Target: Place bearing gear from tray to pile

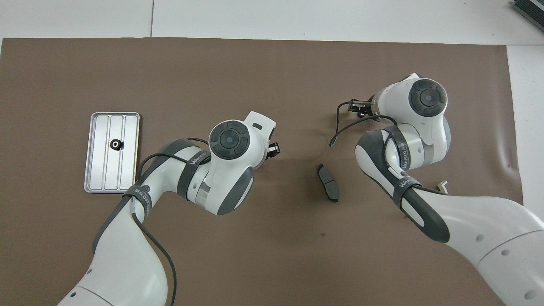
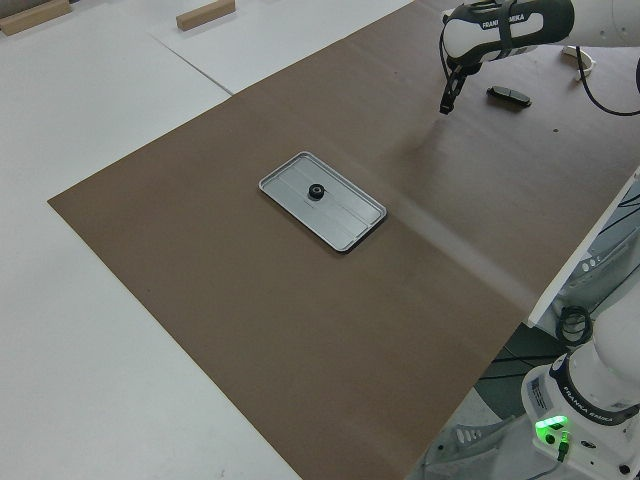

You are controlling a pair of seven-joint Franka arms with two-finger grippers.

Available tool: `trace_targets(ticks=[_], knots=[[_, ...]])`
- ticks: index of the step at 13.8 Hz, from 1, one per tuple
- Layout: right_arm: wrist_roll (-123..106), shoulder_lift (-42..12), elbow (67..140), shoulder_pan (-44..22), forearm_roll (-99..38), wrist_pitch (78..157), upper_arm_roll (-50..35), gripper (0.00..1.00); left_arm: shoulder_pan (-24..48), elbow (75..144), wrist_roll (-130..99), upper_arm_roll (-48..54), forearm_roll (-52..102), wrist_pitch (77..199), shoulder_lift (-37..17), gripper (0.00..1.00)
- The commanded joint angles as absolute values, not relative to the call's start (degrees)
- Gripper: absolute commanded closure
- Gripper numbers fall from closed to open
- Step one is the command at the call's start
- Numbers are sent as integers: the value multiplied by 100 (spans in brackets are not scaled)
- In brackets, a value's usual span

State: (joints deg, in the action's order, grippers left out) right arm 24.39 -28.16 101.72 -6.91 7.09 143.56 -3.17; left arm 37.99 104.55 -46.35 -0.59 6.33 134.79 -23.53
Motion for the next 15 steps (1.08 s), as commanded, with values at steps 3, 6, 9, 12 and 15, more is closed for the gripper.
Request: trace_targets(ticks=[3,6,9,12,15], knots=[[2391,-2295,10283,-685,703,14037,-413,0,3780,10327,-4579,-193,668,13369,-2373,0],[2495,-1961,10336,-851,694,13572,-466,0,3263,10292,-4063,-220,502,12834,-2259,0],[3135,-1855,10327,-1404,694,13228,-466,0,2437,10257,-2843,-211,501,12394,-1987,0],[3480,-1863,10336,-1949,703,13219,-466,0,1576,10274,-1174,-220,510,12006,-1855,0],[3586,-1977,10275,-2477,441,13228,-483,0,828,10362,112,-228,501,12041,-1846,0]])
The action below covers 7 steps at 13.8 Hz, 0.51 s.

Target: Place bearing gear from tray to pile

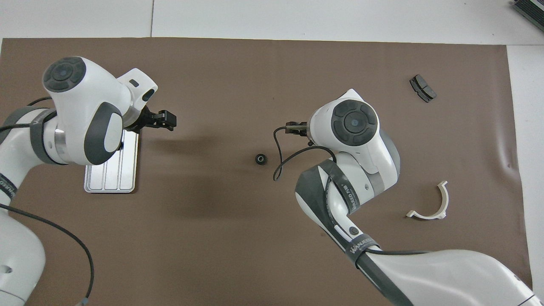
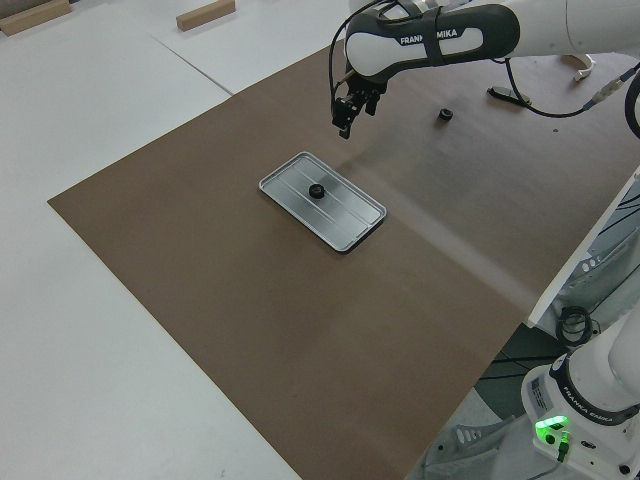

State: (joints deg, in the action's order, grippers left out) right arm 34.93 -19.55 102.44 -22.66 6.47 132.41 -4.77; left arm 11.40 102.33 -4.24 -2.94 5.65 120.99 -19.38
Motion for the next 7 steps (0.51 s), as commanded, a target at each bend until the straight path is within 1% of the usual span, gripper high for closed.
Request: trace_targets(ticks=[1,2,4,6,7], knots=[[3603,-1986,10266,-2618,361,13228,-475,0,678,10406,253,-229,501,12076,-1820,0],[3630,-2160,10135,-2732,369,13236,-483,0,485,10415,420,-229,501,12111,-1819,1],[3778,-2599,9653,-2926,413,13201,-475,0,169,10528,772,-246,492,12286,-1819,4],[3884,-3109,9074,-3093,475,13149,-466,0,97,10931,809,-272,492,12934,-1767,5],[3902,-3242,8905,-3155,483,12992,-466,0,97,11116,800,-281,492,13225,-1775,7]])
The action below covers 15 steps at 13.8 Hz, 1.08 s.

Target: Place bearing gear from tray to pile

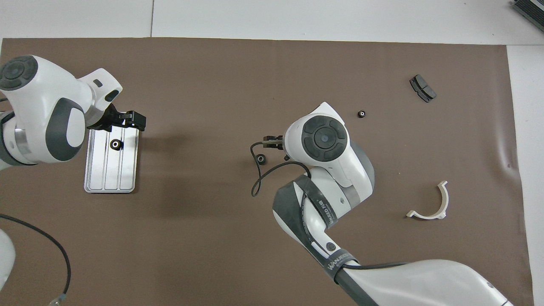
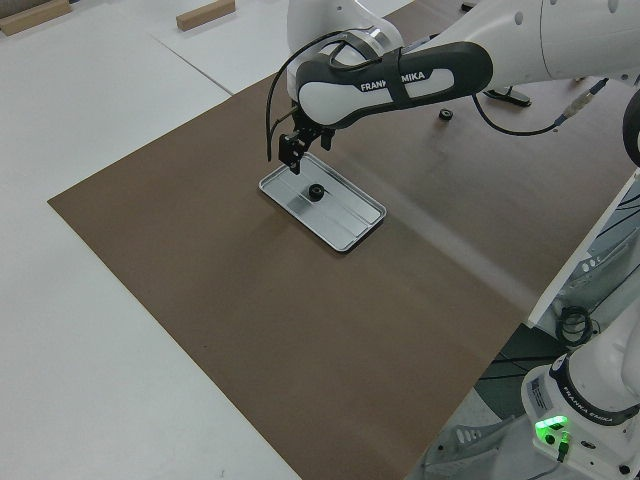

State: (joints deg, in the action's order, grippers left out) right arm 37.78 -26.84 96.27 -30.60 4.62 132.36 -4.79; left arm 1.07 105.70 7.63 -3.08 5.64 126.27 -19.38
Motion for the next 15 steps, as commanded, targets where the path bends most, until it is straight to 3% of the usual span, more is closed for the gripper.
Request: trace_targets(ticks=[1,4,8,13,15], knots=[[3920,-3313,8860,-3207,483,12886,-466,0,79,11283,809,-333,492,13462,-1784,12],[4165,-3340,8912,-3305,711,12893,-466,0,79,11417,774,-352,492,13702,-1837,24],[4227,-3357,9096,-3296,721,12937,-475,15,149,11566,747,-352,492,13693,-1802,37],[4403,-3357,9351,-3313,729,13210,-475,19,299,11707,571,-352,492,13658,-1758,47],[4499,-3323,9474,-3357,729,13167,-475,26,308,11716,571,-352,492,13623,-1740,54]])
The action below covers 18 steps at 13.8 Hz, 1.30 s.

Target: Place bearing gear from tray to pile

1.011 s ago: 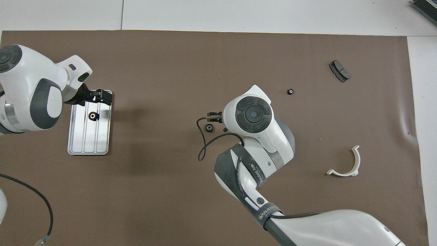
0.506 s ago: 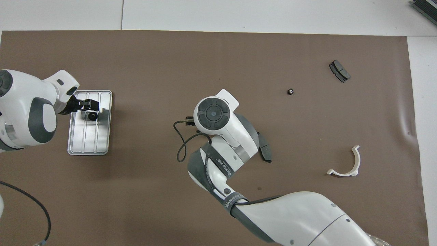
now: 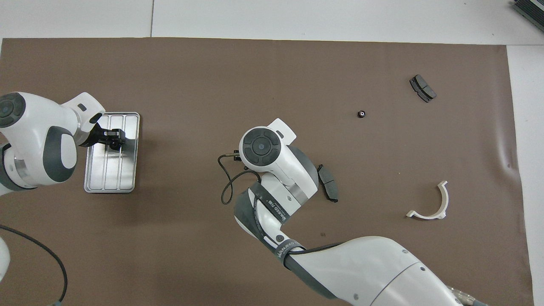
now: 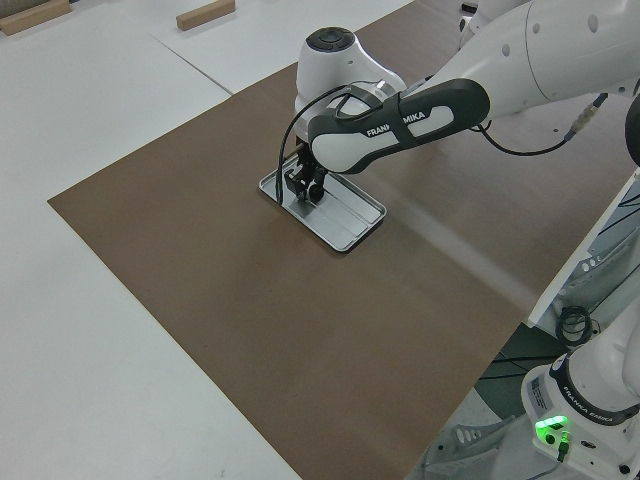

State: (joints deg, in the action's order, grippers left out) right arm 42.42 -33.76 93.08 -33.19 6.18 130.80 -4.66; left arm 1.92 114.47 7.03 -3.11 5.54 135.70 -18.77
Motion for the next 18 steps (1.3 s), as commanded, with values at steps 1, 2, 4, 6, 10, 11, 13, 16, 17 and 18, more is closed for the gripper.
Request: trace_targets(ticks=[1,2,4,6,10,11,13,16,17,18], knots=[[4509,-3322,9466,-3436,729,13157,-475,28,308,11725,571,-352,492,13623,-1740,57],[4509,-3331,9457,-3428,729,13201,-475,31,316,11725,571,-352,492,13614,-1740,60],[4535,-3331,9457,-3436,729,13227,-475,44,308,11725,571,-352,492,13614,-1740,63],[4561,-3331,9404,-3419,747,13254,-466,59,308,11733,580,-352,492,13614,-1731,69],[4570,-3331,9448,-3401,861,13517,-448,59,308,11699,580,-352,492,13553,-1740,81],[4570,-3331,9440,-3401,861,13518,-440,61,299,11603,580,-360,501,13414,-1740,83],[4597,-3331,9396,-3384,922,13500,-422,83,316,11094,502,-352,501,12931,-1810,85],[4693,-3314,9378,-3340,1186,13518,-413,100,596,10522,124,-360,492,12333,-1915,85],[4693,-3279,9378,-3331,1204,13518,-378,100,702,10399,-121,-360,492,12174,-1933,85],[4685,-3235,9378,-3331,1213,13509,-291,100,877,10293,-436,-360,492,12068,-1968,85]])
